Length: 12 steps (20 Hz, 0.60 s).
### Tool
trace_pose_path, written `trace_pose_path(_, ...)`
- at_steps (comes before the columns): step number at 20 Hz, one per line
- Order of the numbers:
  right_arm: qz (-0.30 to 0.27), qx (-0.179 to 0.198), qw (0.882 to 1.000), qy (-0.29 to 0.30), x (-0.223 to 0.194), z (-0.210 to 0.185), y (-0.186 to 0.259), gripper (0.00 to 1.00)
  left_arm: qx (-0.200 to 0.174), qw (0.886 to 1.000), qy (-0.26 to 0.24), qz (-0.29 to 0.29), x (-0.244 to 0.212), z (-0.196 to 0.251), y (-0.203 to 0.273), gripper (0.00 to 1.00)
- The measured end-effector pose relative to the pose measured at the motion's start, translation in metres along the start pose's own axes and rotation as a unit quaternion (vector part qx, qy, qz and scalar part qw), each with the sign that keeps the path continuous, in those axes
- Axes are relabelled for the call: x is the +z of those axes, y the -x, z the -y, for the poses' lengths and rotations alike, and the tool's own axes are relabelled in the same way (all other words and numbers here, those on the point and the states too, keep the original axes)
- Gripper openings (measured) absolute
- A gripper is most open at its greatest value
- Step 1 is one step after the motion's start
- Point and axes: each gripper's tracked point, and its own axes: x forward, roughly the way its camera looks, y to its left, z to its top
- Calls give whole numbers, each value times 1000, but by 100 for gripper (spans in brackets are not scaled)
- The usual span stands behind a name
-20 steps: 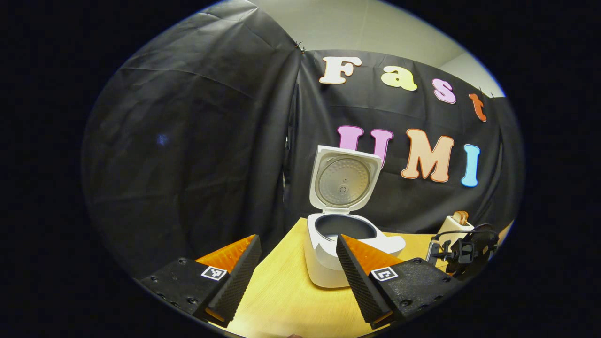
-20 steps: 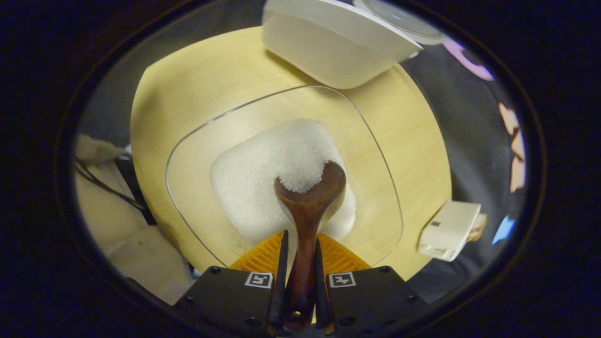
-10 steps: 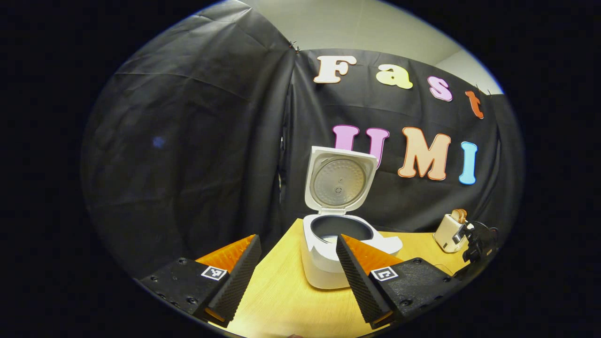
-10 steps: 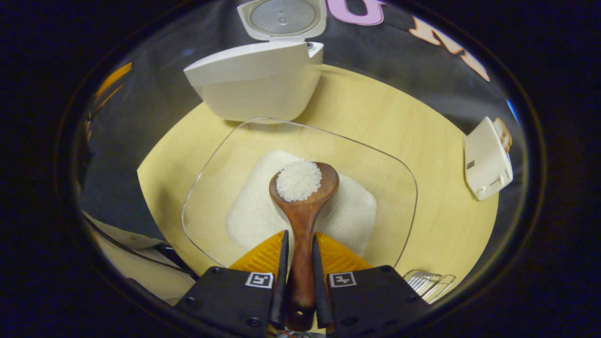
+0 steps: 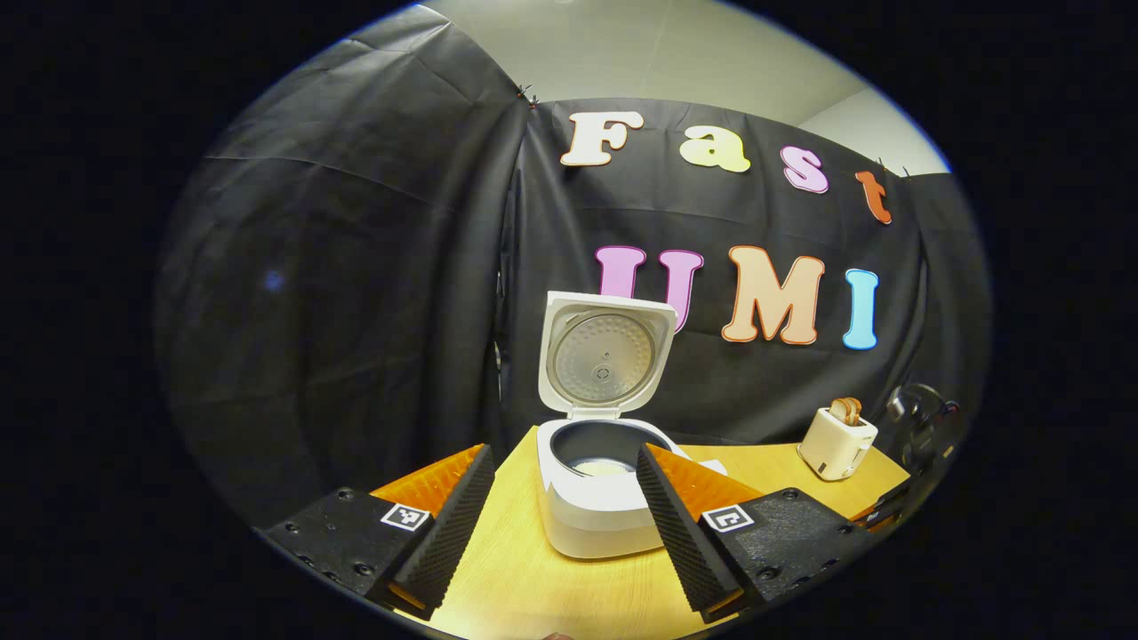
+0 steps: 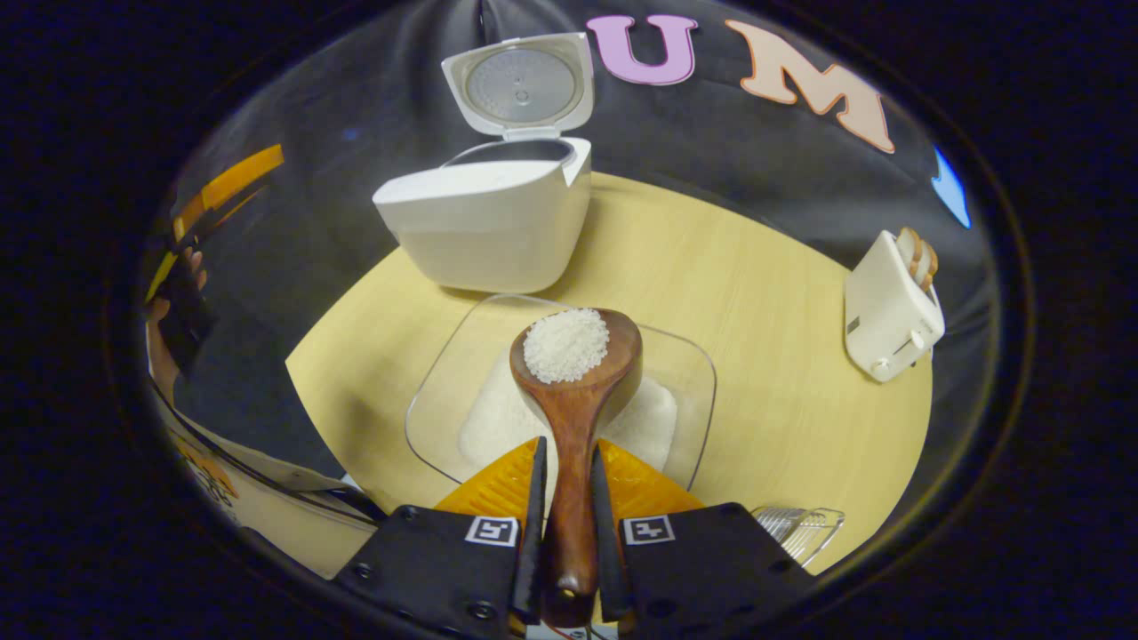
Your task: Close the left gripper, press the button to open the rice cooker; take a wooden spoon from the chopstick holder with the right hand, scoop a spoonful of rice and pour it into the rice cooker, then put the wooden spoon back into the chopstick holder.
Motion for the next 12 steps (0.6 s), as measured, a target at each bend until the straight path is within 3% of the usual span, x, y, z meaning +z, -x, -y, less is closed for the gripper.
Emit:
trace_pose_path(6,60,-4,998,6,76,-2,32,29,-15,1000,4,8,5,7,-5,95)
trace_pose_path(12,106,-6,994,39,152,-11,25,29,-1,1000,13,10,6,-13,-4,92)
